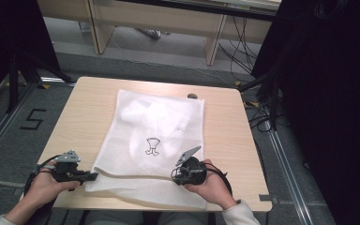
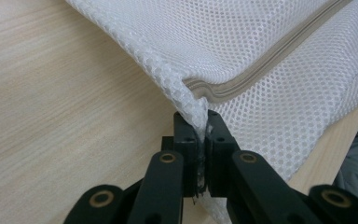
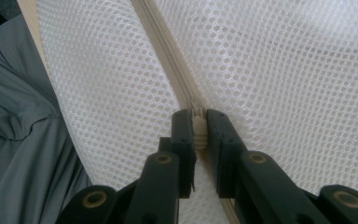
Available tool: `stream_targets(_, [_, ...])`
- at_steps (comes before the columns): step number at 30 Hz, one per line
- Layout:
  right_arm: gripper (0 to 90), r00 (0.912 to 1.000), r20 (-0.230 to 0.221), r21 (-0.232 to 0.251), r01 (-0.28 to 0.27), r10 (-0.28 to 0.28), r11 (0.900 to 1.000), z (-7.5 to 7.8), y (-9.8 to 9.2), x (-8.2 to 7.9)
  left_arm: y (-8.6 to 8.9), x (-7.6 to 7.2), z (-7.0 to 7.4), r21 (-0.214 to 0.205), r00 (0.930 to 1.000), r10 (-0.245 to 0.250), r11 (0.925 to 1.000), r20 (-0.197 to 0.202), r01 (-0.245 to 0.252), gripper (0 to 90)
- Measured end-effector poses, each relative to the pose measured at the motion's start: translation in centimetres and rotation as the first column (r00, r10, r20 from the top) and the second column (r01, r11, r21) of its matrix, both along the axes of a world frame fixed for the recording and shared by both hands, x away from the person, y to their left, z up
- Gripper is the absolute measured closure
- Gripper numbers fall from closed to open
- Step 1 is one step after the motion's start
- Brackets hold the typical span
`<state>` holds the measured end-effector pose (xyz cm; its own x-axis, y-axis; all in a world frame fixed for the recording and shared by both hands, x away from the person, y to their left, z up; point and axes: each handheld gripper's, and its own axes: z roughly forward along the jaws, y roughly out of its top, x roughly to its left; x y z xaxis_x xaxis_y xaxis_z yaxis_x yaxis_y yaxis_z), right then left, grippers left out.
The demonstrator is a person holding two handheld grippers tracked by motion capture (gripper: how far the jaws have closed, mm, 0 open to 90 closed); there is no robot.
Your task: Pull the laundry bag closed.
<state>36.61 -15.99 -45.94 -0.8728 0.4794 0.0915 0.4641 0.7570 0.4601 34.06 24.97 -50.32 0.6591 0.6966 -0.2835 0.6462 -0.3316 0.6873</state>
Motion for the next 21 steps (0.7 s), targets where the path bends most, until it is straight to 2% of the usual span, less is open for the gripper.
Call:
stream_targets(3, [82.2,0.9999,-0.01,0.001,0.006,-0.006,1.0,0.03,-0.15,-0.05,0.0,0.0,0.0,0.0,1.0,0.0,1.0,0.001,0.0,85.2])
stream_targets(11, [82.2,1.0,-0.002,0.001,0.008,-0.008,1.0,0.03,-0.54,-0.13,-0.01,0.0,0.01,-0.001,1.0,0.001,1.0,0.001,-0.001,85.1])
stream_targets(12, [82.2,0.9997,-0.015,0.005,0.018,-0.018,0.9998,0.07,-0.59,-0.23,-0.01,-0.03,0.02,0.002,1.0,0.006,1.0,0.005,-0.006,85.1])
stream_targets(13, [82.2,0.9997,-0.009,-0.002,0.021,-0.021,0.9998,0.09,-0.66,-0.22,-0.06,-0.02,-0.08,-0.008,0.9997,0.008,0.9999,0.024,-0.007,85.1])
stream_targets(14, [82.2,0.9996,-0.015,-0.001,0.023,-0.023,0.9997,0.09,-0.72,-0.24,-0.01,-0.03,0.02,0.001,1.0,0.005,1.0,0.003,-0.005,85.1])
stream_targets(17, [82.2,0.9997,-0.013,0.002,0.021,-0.021,0.9998,0.02,-0.82,-0.23,0.01,-0.01,0.03,0.003,1.0,0.002,1.0,0.003,-0.002,85.1])
stream_targets(19, [82.2,0.9997,-0.01,0.0,0.021,-0.021,0.9998,0.07,-0.87,-0.24,-0.04,-0.02,-0.06,-0.007,0.9997,0.007,1.0,0.023,-0.007,85.1])
stream_targets(21, [82.2,0.9996,-0.012,-0.002,0.024,-0.024,0.9997,0.07,-0.95,-0.27,-0.04,-0.02,-0.06,-0.006,0.9997,0.007,1.0,0.022,-0.007,85.1])
